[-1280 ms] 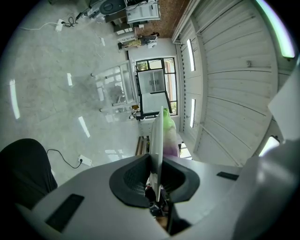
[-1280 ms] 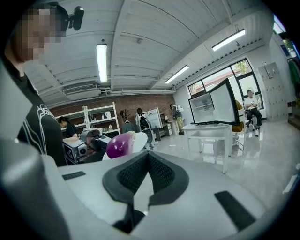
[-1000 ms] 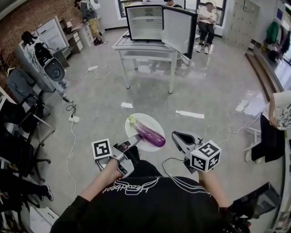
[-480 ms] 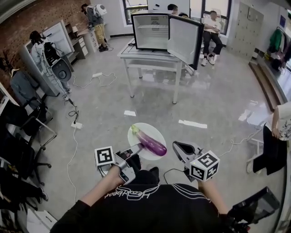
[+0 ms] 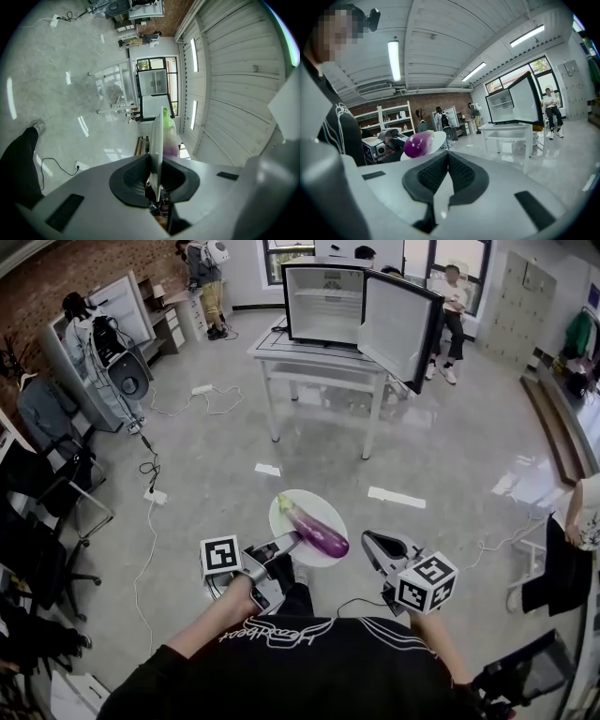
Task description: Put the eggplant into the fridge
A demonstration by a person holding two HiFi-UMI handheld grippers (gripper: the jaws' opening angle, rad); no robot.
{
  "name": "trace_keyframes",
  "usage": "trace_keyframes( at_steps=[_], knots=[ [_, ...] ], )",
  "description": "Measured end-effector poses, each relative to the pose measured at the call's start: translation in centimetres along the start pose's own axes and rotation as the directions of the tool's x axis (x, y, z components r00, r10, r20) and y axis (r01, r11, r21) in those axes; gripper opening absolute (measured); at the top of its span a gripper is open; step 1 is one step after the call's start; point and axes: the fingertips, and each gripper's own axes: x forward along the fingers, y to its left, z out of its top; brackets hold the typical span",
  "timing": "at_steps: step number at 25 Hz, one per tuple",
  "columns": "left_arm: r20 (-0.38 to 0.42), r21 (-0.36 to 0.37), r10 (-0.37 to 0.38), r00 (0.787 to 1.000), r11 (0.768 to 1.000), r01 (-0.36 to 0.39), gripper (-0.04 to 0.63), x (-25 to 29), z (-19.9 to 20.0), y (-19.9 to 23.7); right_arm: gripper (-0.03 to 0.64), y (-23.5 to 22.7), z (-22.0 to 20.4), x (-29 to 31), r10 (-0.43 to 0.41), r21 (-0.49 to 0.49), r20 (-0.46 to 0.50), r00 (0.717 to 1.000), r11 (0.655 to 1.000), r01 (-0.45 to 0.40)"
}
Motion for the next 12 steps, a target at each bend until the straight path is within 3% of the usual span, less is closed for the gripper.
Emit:
trace_keyframes(
  at_steps=[12],
  knots=[
    [0.003, -0.029, -0.02, 1.0, 0.999, 0.02, 0.035, 6.4, 16.9, 0.0, 0.006, -9.3, 5.4, 13.9, -0.043, 0.036, -0.033, 0.999, 0.998, 0.044]
  ],
)
